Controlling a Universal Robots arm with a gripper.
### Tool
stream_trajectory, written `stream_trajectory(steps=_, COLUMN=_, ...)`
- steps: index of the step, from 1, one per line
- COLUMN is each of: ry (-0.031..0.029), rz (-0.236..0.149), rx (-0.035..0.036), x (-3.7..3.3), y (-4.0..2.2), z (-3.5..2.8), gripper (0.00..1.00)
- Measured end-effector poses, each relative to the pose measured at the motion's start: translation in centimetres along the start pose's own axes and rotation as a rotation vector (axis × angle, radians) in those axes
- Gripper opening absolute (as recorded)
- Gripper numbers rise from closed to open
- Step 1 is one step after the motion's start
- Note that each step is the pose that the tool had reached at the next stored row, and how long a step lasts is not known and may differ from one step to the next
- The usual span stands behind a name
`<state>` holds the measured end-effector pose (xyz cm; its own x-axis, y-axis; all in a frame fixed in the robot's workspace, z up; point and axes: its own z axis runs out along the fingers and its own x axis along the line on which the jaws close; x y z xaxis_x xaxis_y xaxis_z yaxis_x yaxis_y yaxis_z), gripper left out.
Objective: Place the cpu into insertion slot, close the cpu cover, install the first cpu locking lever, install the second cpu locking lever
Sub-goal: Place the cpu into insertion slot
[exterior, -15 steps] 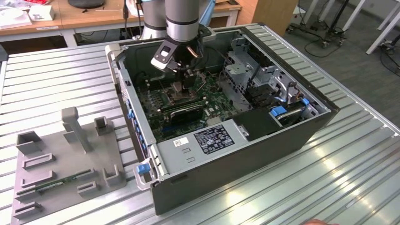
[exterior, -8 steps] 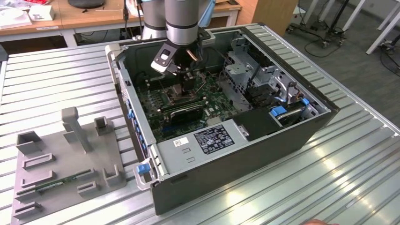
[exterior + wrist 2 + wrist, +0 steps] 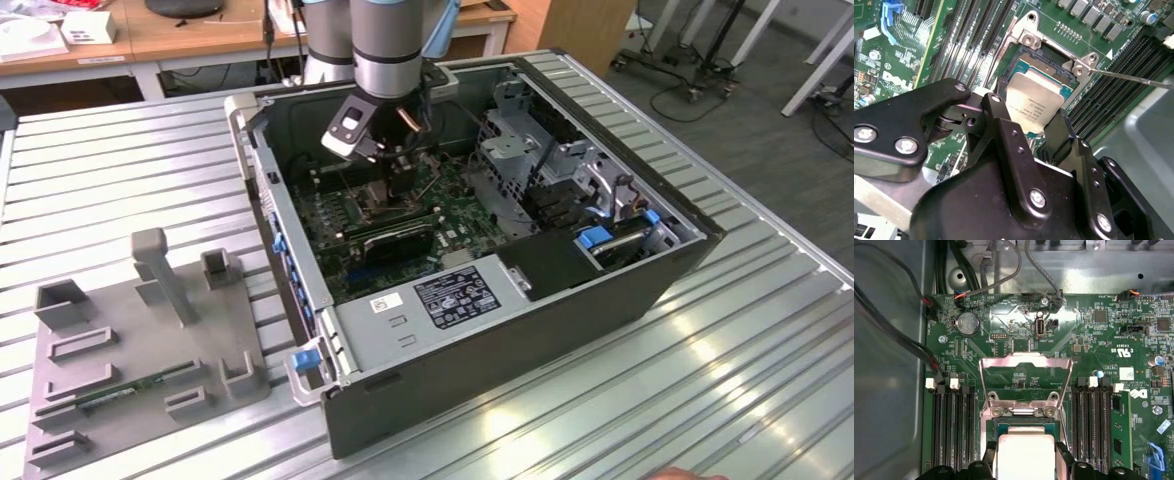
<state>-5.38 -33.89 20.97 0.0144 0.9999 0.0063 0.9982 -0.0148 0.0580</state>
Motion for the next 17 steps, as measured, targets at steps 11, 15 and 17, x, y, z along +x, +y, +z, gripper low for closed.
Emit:
stream_trajectory(steps=11, ry=0.0002, rz=-0.004, rx=-0.0007, x=0.00, y=-0.16, z=0.72, gripper=0.54)
stream_trajectory(steps=15, ry=0.0003, rz=-0.008, rx=-0.0007, x=0.02, y=-0.18, z=1.02, gripper=0.54)
stream_trajectory(steps=17, ry=0.0005, rz=-0.008, rx=-0.0006, x=0.07, y=-0.19, z=1.15, gripper=0.54)
